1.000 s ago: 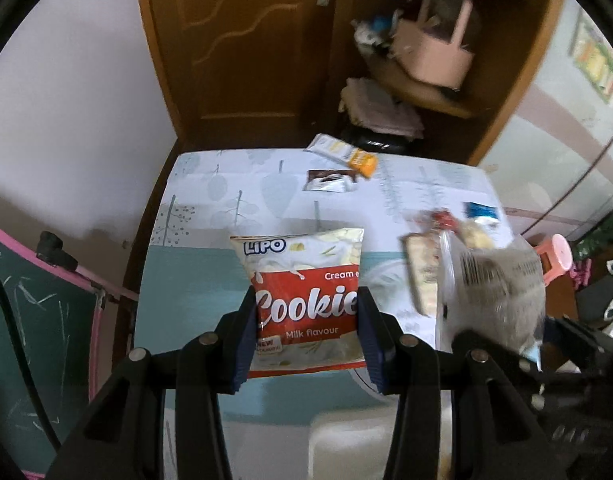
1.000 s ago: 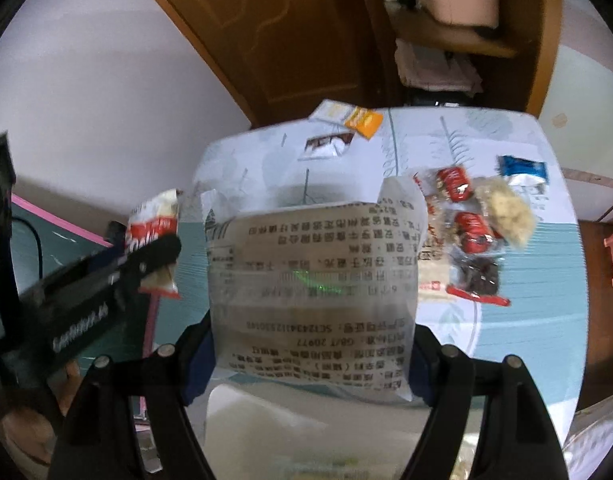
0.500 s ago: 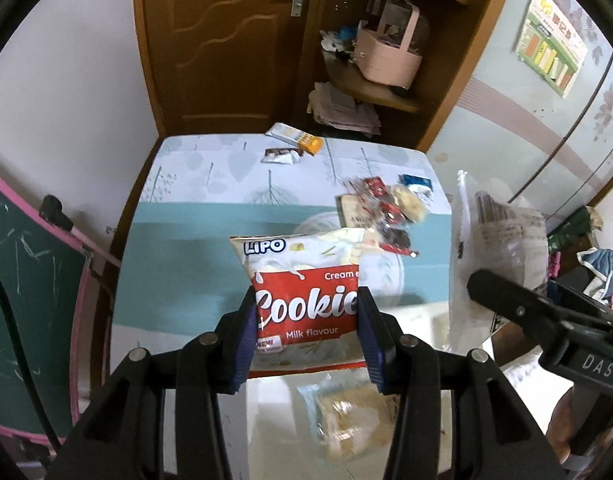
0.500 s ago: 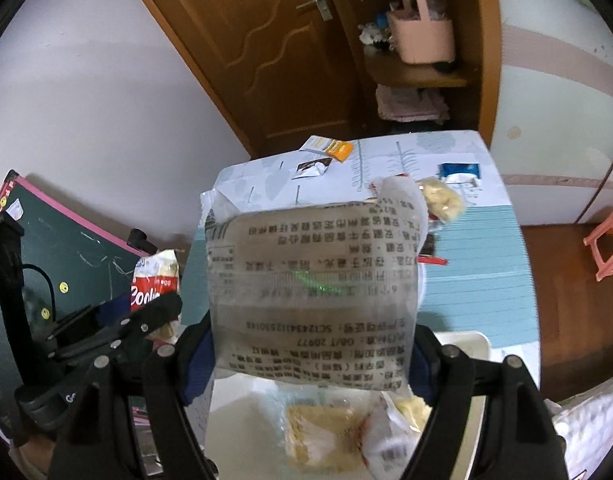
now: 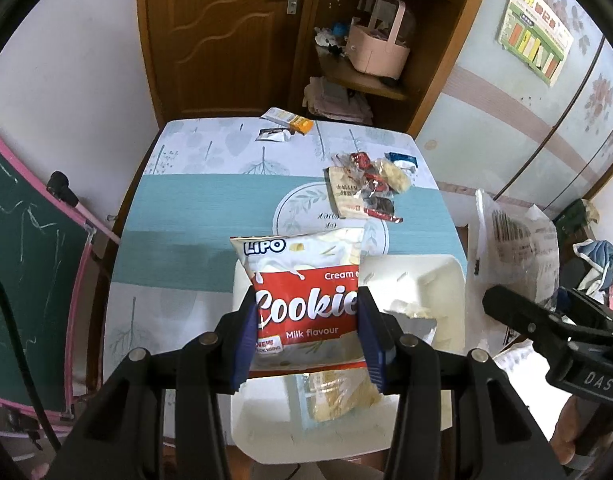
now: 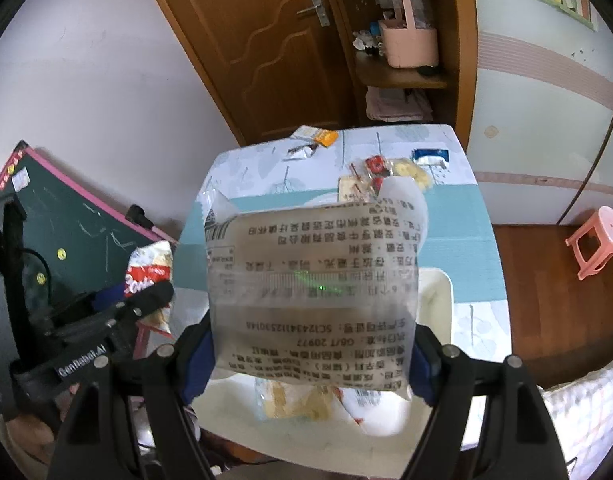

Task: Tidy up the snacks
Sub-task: 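Carry the Cookies packet and printed bag over the white tray and open both tools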

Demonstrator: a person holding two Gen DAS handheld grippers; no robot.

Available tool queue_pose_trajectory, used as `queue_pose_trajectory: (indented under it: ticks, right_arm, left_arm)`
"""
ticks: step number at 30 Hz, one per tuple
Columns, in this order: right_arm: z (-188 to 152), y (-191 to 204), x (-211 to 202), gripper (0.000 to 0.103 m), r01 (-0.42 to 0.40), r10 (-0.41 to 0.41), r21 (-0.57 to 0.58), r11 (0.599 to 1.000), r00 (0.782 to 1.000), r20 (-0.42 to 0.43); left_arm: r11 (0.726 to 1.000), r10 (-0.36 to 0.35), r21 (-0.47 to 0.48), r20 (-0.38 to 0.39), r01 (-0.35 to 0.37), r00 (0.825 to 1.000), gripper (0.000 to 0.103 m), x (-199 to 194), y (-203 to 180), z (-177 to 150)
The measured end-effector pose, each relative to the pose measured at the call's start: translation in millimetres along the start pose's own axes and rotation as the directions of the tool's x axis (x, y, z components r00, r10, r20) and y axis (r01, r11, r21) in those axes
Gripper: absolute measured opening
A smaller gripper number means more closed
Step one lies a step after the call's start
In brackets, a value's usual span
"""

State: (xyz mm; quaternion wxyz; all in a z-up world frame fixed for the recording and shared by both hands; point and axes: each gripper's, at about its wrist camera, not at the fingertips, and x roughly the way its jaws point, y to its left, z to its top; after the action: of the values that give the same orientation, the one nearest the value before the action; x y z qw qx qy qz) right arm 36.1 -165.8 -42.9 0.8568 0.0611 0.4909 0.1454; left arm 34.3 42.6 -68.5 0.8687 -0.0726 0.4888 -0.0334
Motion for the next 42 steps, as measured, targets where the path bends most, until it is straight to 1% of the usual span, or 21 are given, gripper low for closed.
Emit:
queue_pose_trajectory:
  ticks: [6,11,20,28,37,38,40,41,42]
  right_arm:
    - [-23.0,-7.3,9.8,0.078,0.016,-0.016,-0.001,1.000,0.998,-0.059]
    - [-39.1,-6.1,17.0,0.079,0.031,-0.034,-0.030,0.999,0.995,-0.098]
    - [-55.3,-4.2,30.0,0.079,0.041,-0.048,-0.047,0.998,0.983,-0.176]
    - [-54.5,-0.1,33.4,0.080,0.052,-0.061,-0.054,0.997,0.981,-0.186]
    - [-36.5,6.7,45.0,0.080,0.066,-0.079,-0.074,0.995,0.980,-0.182]
    - [-34.3,6.2,45.9,0.081,0.068,-0.080,-0.072,0.995,0.980,-0.182]
    - [-28.2,4.6,49.3,0.081,0.072,-0.083,-0.062,0.995,0.978,-0.189]
    - [-26.0,3.6,51.1,0.083,0.073,-0.083,-0.056,0.996,0.978,-0.194]
    - [-23.2,2.5,52.9,0.083,0.073,-0.081,-0.049,0.996,0.977,-0.197]
  left_arm:
    - [1.000,0.018,0.012,-0.028,-0.017,0.999,0.044,5.6,-3.9,-19.1]
    - [0.999,0.033,0.028,-0.049,-0.031,0.998,0.045,11.7,-8.0,-32.2]
    - [0.999,0.027,0.049,-0.102,-0.022,0.994,0.045,25.8,-13.7,-50.5]
    - [0.998,0.034,0.059,-0.107,-0.028,0.994,0.045,27.8,-14.7,-52.4]
    - [0.998,0.037,0.052,-0.115,-0.031,0.993,0.045,27.9,-7.8,-48.3]
    - [0.998,0.040,0.048,-0.114,-0.035,0.993,0.046,27.6,-7.1,-47.8]
    - [0.999,0.040,0.040,-0.113,-0.036,0.993,0.052,27.7,-5.3,-46.5]
    - [0.999,0.042,0.037,-0.111,-0.038,0.993,0.062,27.3,-4.6,-46.0]
    - [0.999,0.045,0.032,-0.105,-0.042,0.993,0.070,26.5,-3.5,-45.5]
